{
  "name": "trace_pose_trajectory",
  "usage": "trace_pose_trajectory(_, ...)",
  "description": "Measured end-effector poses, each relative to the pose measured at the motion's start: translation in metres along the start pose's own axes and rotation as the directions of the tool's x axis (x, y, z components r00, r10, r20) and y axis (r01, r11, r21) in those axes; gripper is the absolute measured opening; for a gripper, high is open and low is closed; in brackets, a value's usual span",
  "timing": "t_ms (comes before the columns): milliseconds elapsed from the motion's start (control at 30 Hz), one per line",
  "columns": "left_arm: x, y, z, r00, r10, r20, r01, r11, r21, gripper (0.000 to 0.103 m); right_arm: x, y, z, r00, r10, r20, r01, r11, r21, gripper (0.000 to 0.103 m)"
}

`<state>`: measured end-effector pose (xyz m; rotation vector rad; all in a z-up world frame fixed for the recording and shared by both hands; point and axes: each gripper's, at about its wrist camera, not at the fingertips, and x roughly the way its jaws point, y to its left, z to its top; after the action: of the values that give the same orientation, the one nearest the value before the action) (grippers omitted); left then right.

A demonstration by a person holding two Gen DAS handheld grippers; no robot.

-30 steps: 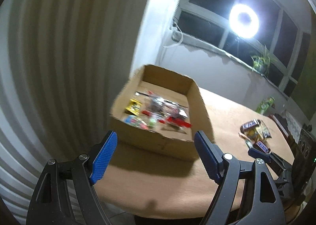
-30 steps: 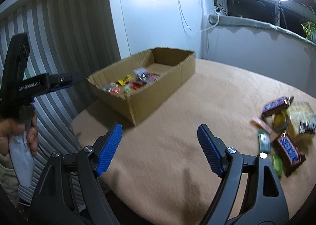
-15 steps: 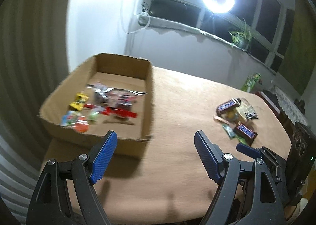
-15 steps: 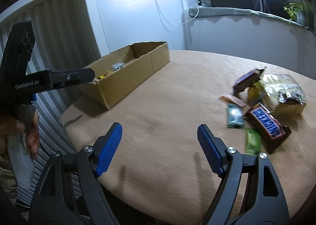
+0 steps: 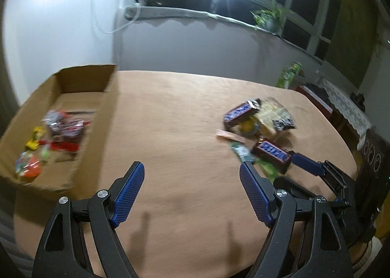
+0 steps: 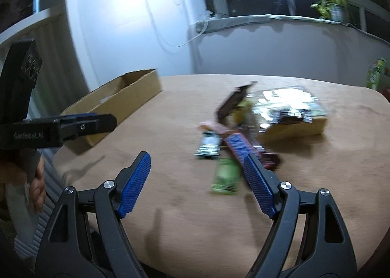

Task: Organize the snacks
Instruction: 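Move both tools back over the remaining snack pile, then grasp the green-wrapped candy with the left tool while the right tool grasps a Snickers bar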

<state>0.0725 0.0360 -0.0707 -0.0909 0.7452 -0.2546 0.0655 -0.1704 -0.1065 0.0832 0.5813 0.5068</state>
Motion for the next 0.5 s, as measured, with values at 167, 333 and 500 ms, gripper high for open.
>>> trace_pose_trajectory(167,0.026,-0.025,0.004,0.998,-0.034,-0.044,0.035,0.999,0.035,0.08,-0.003,-0.027,-0.002,0.999,-0.049,0.0,0.049,0.998,0.031,0.081)
trace_pose_trajectory(333,0.047,-0.041,0.007,0.996,-0.056,-0.073,0.06,0.997,0.05,0.08,-0.002,-0.045,-0.004,0.997,-0.082,-0.005,0.082,0.996,0.045,0.081)
trace_pose_trajectory(500,0.064,-0.053,0.01,0.994,-0.057,-0.091,0.063,0.996,0.067,0.08,0.001,-0.054,-0.005,0.996,-0.084,-0.019,0.085,0.995,0.043,0.081)
